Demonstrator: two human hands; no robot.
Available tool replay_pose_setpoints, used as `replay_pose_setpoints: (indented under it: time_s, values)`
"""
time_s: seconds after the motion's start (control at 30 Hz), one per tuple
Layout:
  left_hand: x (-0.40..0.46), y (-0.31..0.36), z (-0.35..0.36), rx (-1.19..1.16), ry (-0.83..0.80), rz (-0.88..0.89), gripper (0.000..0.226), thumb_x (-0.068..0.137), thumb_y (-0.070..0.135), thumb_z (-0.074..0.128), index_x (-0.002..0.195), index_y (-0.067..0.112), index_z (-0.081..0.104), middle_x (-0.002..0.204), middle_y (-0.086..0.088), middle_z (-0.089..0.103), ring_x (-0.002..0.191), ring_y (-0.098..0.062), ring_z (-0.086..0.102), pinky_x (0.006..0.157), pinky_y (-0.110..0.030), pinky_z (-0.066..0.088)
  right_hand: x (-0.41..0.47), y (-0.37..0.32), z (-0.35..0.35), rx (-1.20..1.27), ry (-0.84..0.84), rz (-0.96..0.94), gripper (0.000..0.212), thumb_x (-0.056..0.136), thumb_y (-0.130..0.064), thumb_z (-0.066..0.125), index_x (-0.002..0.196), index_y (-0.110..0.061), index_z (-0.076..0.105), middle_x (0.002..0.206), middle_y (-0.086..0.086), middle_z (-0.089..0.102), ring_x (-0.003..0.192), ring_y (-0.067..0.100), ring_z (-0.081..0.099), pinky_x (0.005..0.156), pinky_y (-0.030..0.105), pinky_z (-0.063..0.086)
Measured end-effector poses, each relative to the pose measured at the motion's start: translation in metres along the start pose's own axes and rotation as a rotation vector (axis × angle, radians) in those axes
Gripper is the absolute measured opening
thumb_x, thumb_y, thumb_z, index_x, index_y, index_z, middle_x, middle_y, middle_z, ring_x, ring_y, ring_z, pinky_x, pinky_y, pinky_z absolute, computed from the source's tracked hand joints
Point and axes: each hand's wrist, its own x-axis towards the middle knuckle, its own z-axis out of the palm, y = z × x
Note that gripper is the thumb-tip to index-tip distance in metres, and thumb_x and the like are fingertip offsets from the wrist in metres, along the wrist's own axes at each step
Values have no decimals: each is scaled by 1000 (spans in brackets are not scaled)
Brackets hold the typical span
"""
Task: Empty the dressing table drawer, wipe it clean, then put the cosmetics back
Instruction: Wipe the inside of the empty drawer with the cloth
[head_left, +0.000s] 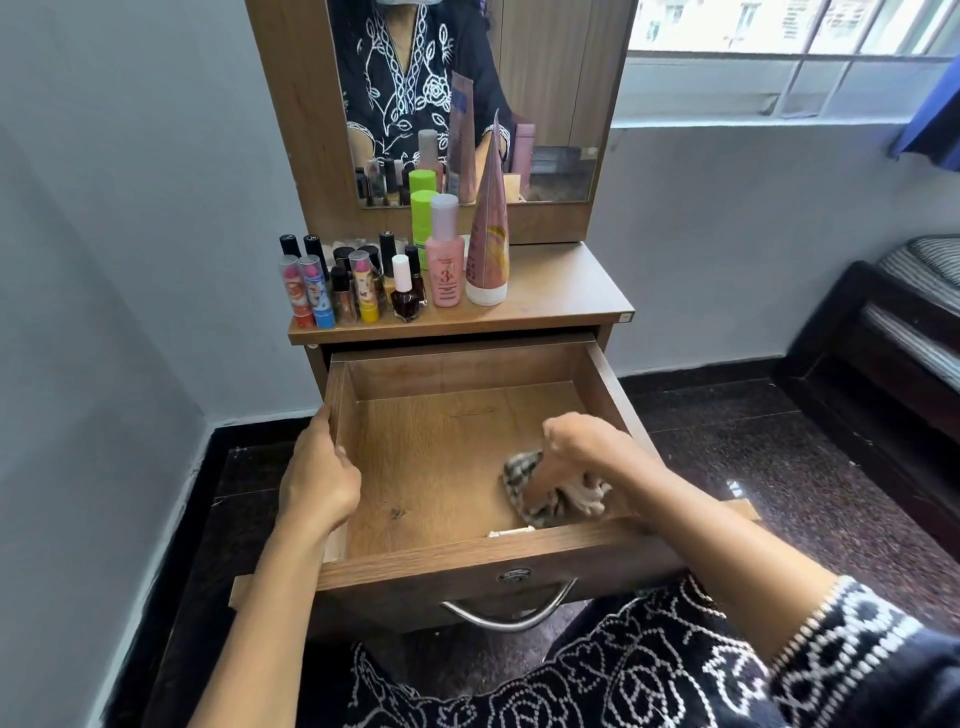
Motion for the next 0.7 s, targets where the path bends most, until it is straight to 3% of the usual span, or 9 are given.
replay_pose_setpoints:
  time_s: [0.07, 0.13, 0.23, 0.4, 0.53, 0.63, 0.7]
  values:
    - [0, 0, 0, 4, 0, -1, 54, 98, 8, 34, 148, 17, 17, 151, -11, 28, 135, -31, 32, 106, -41, 33, -10, 2, 5, -47, 0, 10, 40, 65, -40, 82, 77, -10, 59, 73, 3, 58, 52, 16, 56, 33, 17, 41]
    - [-1, 0, -1, -1, 0, 3, 54, 97, 7, 34, 148, 16, 17, 151, -10, 27, 136, -30, 32, 106, -40, 32, -11, 5, 10, 21, 81, -1, 33, 66, -29, 82, 72, -11, 55, 75, 5, 58, 65, 20, 58, 45, 22, 45]
    - [-1, 0, -1, -12, -1, 8, 55, 97, 6, 35, 148, 16, 16, 152, -9, 26, 137, -29, 30, 107, -40, 31, -1, 9, 8, 255, 271, 19, 24, 74, -14, 68, 95, -7, 59, 102, 11, 64, 92, 27, 63, 65, 28, 47]
    - [0, 2, 0, -7, 9, -11, 56, 97, 6, 36, 148, 18, 16, 152, -9, 26, 136, -30, 31, 106, -41, 33, 32, -5, -13, 328, 480, 16, 34, 78, -16, 67, 109, -7, 57, 114, 15, 60, 105, 33, 58, 76, 34, 49]
    - [0, 2, 0, -5, 16, -18, 56, 97, 6, 37, 148, 19, 17, 151, -8, 27, 135, -30, 33, 105, -41, 35, 36, -40, -13, 113, 389, -243, 37, 77, -18, 69, 114, -16, 63, 113, 10, 63, 101, 28, 61, 83, 38, 55]
    - [1, 0, 0, -1, 16, -3, 56, 97, 7, 36, 148, 20, 17, 151, -8, 28, 135, -30, 33, 105, -40, 34, 16, -58, 6, -156, 184, -468, 42, 72, -18, 77, 111, -23, 67, 107, 1, 68, 91, 20, 64, 71, 26, 55]
    - [1, -1, 1, -6, 13, 14, 55, 98, 8, 35, 148, 20, 17, 151, -9, 28, 135, -30, 33, 105, -39, 34, 5, -47, 17, -188, 107, -506, 41, 70, -11, 79, 108, -23, 69, 106, -1, 69, 80, 17, 64, 56, 17, 50]
